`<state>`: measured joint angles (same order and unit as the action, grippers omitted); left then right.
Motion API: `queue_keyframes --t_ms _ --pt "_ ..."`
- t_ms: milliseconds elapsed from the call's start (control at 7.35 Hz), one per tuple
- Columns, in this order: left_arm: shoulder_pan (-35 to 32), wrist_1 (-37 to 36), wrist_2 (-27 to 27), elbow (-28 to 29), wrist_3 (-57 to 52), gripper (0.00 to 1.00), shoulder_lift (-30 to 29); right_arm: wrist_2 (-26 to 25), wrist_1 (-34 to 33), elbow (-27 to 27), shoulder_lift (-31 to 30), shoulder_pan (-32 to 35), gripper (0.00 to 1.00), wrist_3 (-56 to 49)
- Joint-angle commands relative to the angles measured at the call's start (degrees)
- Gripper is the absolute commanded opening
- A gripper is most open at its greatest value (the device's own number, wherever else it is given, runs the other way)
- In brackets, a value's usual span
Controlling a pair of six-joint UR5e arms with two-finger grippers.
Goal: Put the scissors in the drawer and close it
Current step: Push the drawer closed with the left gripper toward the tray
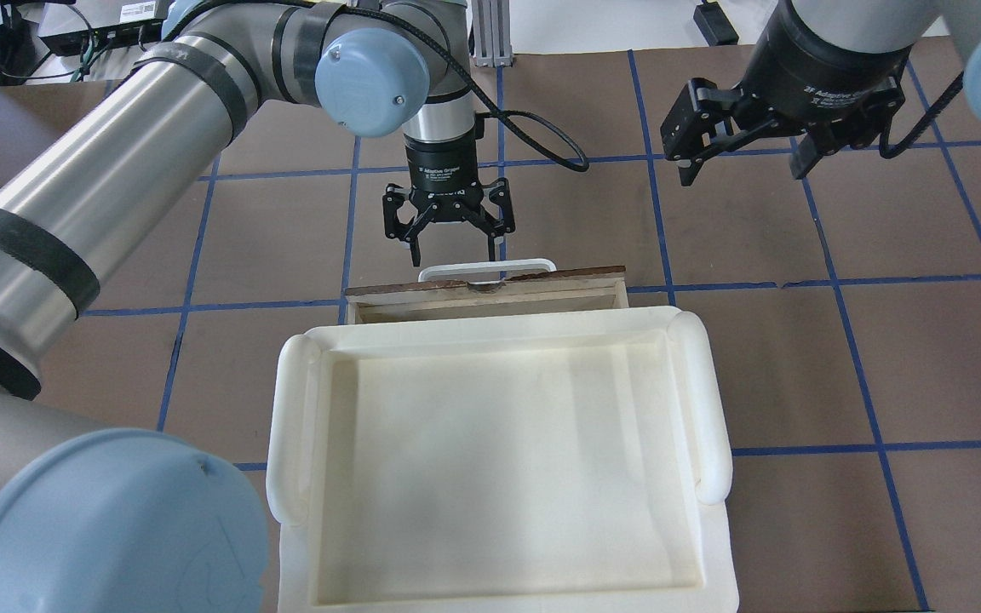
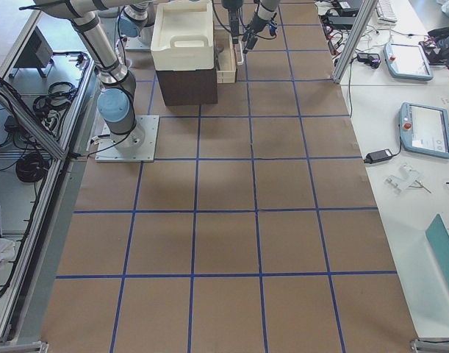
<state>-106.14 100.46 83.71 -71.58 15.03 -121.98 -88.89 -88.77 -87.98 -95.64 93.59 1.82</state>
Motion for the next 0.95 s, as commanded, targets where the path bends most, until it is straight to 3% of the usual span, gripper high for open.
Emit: queue_keyframes --t_ms 0,817 --pt "-0.21 1.31 -0.13 -1.44 0.0 1.0 0.6 -0.41 0.27 0.0 -0.08 -0.07 1.0 -0.06" --pt "-0.64 5.44 -3.29 -2.42 0.0 1.0 2.01 0.03 0.53 0.0 -0.43 0.01 1.0 -0.06"
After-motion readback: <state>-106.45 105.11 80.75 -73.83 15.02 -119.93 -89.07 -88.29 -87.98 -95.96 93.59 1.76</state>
